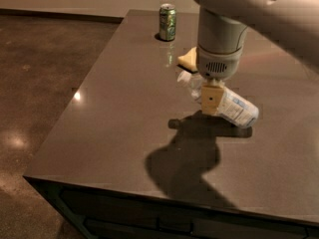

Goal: Knock blue plastic bottle over

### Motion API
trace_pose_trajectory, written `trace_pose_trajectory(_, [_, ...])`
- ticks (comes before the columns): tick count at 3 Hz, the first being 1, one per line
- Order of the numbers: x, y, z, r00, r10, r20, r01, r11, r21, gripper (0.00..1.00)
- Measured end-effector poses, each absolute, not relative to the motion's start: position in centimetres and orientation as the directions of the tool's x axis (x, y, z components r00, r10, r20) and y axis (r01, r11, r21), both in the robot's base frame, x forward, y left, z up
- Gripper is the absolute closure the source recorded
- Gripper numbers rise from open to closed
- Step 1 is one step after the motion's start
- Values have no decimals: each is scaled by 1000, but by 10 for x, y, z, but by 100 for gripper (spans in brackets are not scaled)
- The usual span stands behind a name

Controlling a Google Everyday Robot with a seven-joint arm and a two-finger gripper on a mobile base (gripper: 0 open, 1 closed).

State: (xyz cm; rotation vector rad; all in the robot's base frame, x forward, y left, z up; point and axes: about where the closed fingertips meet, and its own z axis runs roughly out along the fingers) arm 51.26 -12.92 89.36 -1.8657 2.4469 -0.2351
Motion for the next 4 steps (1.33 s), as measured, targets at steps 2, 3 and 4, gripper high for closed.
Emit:
trace_pose_trajectory(2, [507,-131,863,-225,-964,144,-970,207,-130,35])
trace_pose_trajectory(3, [505,-131,854,-217,-963,161,-973,199,-119,12])
trace_pose_trajectory(4, [502,-130,846,-212,-965,157,-974,196,-111,0])
